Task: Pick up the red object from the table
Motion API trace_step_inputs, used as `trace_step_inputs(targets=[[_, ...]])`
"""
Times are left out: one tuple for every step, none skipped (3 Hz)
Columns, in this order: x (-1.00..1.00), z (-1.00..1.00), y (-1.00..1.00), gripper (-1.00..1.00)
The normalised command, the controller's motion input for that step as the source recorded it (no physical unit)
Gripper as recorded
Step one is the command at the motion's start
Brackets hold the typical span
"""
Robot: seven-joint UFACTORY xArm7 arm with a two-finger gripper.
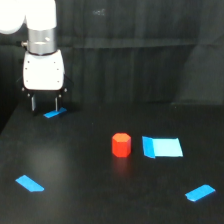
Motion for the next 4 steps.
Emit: trace_step_inputs(targets=[[0.32, -0.17, 0.2, 1.0], [0.35, -0.05, 0.16, 0.96], [0.6, 0.02, -0.03, 1.0], [0.83, 0.07, -0.35, 1.0]])
